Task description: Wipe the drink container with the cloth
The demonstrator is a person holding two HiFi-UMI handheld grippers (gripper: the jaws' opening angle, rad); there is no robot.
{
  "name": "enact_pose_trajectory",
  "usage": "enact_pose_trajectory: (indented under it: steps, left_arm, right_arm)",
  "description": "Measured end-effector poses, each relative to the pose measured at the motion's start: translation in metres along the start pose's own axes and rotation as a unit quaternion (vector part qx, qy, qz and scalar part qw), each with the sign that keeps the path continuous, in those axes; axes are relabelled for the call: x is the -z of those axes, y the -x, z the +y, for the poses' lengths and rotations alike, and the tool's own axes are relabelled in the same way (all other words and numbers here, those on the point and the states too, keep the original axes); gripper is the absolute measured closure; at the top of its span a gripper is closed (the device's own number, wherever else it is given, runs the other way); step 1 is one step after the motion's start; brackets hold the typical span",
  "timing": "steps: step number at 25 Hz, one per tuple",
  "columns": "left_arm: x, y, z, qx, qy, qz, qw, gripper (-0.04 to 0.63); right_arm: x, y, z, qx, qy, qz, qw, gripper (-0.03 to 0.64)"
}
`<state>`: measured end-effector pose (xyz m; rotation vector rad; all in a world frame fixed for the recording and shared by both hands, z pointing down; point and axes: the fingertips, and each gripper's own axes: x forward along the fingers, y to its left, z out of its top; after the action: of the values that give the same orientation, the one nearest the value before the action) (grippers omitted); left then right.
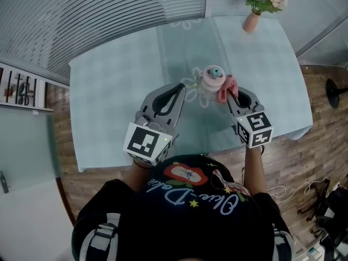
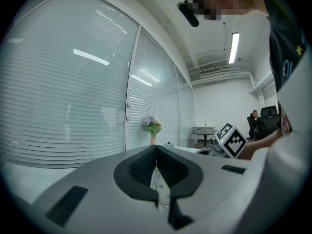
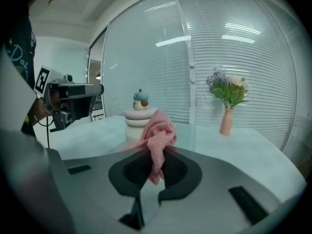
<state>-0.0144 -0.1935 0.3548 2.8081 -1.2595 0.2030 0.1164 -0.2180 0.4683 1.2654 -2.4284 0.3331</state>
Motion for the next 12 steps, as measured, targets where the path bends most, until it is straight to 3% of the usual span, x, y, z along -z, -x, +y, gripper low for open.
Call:
enact_pose_trajectory:
  steps: [12]
  left_arm:
    - [0.002, 0.005, 0.008, -0.021, -0.001, 0.005, 0.9998, 0.591]
  right_arm:
    - [0.047, -0.022, -0.001, -0.013, 0.005, 0.074, 0.997, 0.589]
